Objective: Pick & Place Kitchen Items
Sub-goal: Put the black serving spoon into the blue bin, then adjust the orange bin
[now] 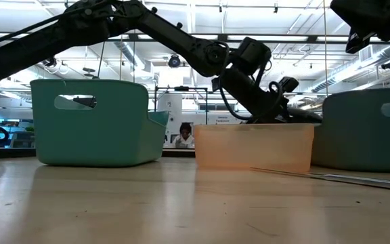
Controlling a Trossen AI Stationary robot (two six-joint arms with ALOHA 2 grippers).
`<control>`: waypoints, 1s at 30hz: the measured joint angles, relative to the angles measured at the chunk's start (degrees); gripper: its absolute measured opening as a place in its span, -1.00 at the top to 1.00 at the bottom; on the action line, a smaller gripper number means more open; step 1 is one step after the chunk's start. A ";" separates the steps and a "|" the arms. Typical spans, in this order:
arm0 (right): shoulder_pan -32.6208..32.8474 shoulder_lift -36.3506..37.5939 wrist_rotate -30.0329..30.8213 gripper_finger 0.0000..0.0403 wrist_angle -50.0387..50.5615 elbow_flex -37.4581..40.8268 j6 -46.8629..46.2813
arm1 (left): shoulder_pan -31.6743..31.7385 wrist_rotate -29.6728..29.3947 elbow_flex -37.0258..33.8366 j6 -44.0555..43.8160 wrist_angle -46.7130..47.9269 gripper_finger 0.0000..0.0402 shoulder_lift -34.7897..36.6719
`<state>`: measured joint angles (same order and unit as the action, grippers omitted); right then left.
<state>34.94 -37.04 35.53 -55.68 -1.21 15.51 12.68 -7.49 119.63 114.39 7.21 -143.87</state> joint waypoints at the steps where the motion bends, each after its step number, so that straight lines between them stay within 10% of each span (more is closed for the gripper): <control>1: -0.02 -0.01 0.00 0.93 -0.02 0.00 0.00 | -0.17 0.02 0.00 -0.02 -0.03 0.21 0.00; 20: -0.01 0.00 -0.05 0.93 0.00 0.00 0.00 | -3.75 -2.78 0.00 1.69 -0.69 0.21 2.12; 30: 0.00 -0.03 -0.50 0.93 -0.02 0.00 0.00 | -3.53 -8.76 -0.02 -19.31 29.20 0.26 18.03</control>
<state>34.93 -37.06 35.03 -55.70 -1.21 15.51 9.15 -16.24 119.61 95.07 36.42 -125.85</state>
